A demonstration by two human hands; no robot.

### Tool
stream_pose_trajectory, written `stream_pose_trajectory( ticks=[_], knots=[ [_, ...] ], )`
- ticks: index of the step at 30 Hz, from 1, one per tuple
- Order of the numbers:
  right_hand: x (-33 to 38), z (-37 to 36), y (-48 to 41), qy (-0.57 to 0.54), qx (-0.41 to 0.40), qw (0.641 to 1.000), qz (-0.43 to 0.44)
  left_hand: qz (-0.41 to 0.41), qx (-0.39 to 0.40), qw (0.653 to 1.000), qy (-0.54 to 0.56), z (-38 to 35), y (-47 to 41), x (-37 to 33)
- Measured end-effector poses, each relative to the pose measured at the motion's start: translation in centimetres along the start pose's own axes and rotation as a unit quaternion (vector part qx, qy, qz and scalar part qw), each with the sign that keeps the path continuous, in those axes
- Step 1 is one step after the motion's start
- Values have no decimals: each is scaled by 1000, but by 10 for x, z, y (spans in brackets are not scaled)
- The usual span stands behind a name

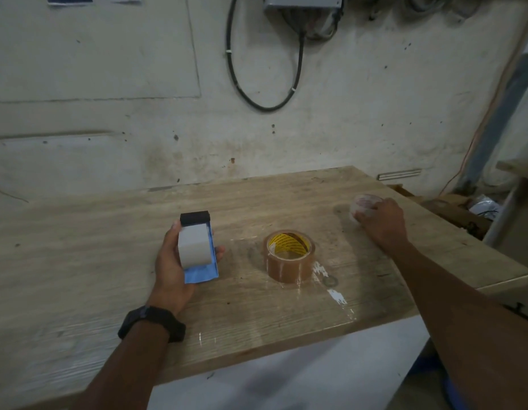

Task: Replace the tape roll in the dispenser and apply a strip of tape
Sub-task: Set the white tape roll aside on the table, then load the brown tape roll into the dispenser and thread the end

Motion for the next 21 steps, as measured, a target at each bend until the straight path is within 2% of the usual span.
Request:
stream_pose_trajectory(
  ticks=[3, 6, 9, 11, 14, 16, 19, 21],
  knots=[
    [-5, -2, -5, 14, 6, 1000, 3, 1, -7, 1000, -1, 1, 1, -1],
    [33, 27, 27, 63, -17, 998, 11, -4, -7, 1000, -9, 2, 0, -1],
    [77, 45, 51, 72, -48, 992, 91, -6, -2, 1000, -12, 0, 2, -2],
    [104, 44, 60, 56, -25, 989, 138, -1, -8, 1000, -6, -1, 3, -2],
    [137, 34, 71, -15, 41, 984, 172, -2, -15, 1000, 0, -2, 5, -3],
    [154, 31, 81, -47, 55, 979, 192, -6, -14, 1000, -2, -2, 7, -3],
    [170, 29, 95, -78, 70, 973, 205, -11, -16, 1000, -5, -3, 10, -6],
    [175, 30, 105, -122, 113, 965, 202, -9, -18, 1000, -2, -5, 12, -6]
  ],
)
Point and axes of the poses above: each hand's wrist, its own y-axis away from the middle knuckle, its own z-axis out of the back of the hand, x = y × z, the point moved 4 cm from there along -y, towards the middle knuckle, and after that the axes turned 4 degrees about -y, right-handed, at the moved point
